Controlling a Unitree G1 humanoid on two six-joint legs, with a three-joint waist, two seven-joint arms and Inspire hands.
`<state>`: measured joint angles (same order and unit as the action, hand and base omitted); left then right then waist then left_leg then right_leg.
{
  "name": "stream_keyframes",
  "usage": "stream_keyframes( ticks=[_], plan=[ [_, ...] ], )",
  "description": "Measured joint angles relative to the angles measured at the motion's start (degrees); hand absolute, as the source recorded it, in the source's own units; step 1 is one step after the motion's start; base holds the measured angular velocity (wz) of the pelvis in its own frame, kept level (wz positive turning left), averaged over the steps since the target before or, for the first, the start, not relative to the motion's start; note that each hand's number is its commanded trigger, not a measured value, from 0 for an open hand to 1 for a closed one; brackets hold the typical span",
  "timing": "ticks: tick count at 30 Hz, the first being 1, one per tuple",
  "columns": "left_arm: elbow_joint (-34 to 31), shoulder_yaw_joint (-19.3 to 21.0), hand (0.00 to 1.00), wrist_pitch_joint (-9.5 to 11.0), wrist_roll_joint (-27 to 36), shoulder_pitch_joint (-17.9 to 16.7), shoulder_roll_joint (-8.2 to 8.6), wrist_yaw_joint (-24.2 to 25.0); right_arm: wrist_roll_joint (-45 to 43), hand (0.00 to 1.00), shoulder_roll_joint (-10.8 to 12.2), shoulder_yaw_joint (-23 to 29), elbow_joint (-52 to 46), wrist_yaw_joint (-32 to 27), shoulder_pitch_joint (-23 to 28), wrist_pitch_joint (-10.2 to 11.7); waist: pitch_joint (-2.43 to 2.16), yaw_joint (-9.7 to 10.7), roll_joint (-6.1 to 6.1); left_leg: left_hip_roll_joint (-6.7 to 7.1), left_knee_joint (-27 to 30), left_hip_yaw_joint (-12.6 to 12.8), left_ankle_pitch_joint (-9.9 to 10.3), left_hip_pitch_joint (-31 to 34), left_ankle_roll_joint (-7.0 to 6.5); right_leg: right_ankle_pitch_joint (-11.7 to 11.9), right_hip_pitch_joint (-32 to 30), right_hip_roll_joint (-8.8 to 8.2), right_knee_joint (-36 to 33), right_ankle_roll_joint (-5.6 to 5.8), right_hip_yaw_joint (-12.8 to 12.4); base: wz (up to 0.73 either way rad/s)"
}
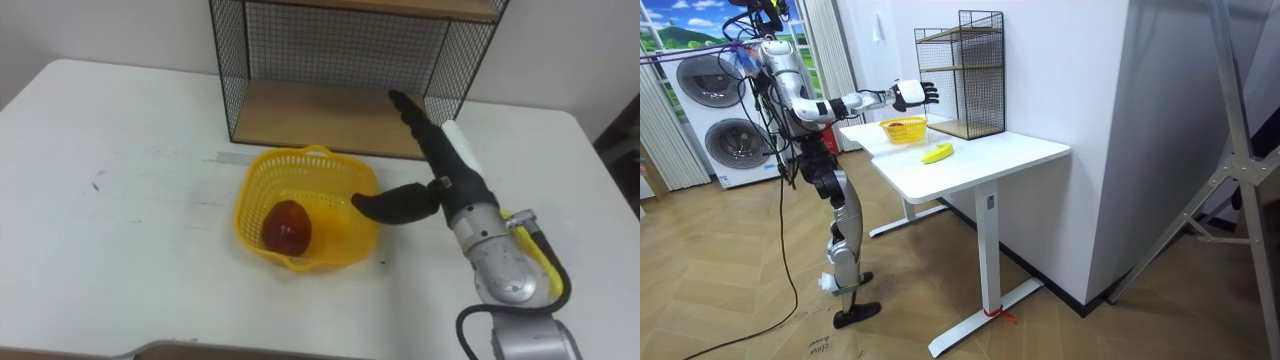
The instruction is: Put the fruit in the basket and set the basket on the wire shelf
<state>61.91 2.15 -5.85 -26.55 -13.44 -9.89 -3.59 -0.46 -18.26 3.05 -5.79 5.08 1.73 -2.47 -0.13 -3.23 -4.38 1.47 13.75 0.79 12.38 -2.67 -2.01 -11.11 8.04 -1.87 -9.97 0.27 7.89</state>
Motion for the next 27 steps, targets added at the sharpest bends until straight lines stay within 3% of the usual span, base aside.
stream_keyframes(
  ticks=[4, 11, 18, 21, 27],
  plan=[
    [0.0, 0.0, 0.00, 0.1, 0.0, -0.2, 0.12, -1.6, 5.7, 0.00, -0.3, 3.2, -0.5, -3.3, 0.0, 0.1, 0.17, 0.4, -0.17, -0.06, -0.4, 0.2, 0.0, -0.9, 0.01, 0.0, 0.7, 0.03, 0.1, 0.00, -0.1, -0.01],
    [-0.5, 1.3, 0.00, 0.4, -0.5, -0.8, 0.14, -2.2, 3.4, 0.00, -0.4, 4.9, 0.2, -6.5, 0.0, 0.1, 0.52, 1.8, -0.75, -0.04, -1.0, 0.5, 0.0, -1.7, 0.01, 0.0, 1.0, 0.05, 0.2, 0.00, -0.6, -0.04],
    [-1.7, 3.5, 0.00, -0.3, -0.5, -2.2, 0.08, -0.8, 0.3, 0.00, -0.6, 7.0, 2.7, -7.6, 0.0, -0.2, 0.16, 3.0, -1.50, -0.01, -1.4, 0.8, 0.0, -1.9, 0.00, 0.0, 0.9, 0.14, 0.2, 0.01, -1.4, -0.03],
    [-1.7, 4.0, 0.00, -1.0, -0.5, -2.2, -0.22, -0.2, 0.4, 0.00, -2.2, 7.4, 5.1, -8.2, 0.0, -0.2, 0.06, 3.0, -1.69, -0.01, -1.5, 0.8, 0.0, -2.0, -0.01, 0.0, 0.9, 0.13, 0.2, 0.02, -1.4, 0.00],
    [-1.7, 4.0, 0.00, -1.4, -0.5, -2.4, -0.36, 0.5, 0.1, 0.00, -3.1, 7.4, 9.8, -8.0, -0.1, -1.4, 0.14, 2.7, -1.91, -0.02, -1.4, 0.7, 0.0, -2.0, -0.01, 0.0, 0.9, 0.15, 0.2, 0.02, -1.3, 0.00]
  ],
)
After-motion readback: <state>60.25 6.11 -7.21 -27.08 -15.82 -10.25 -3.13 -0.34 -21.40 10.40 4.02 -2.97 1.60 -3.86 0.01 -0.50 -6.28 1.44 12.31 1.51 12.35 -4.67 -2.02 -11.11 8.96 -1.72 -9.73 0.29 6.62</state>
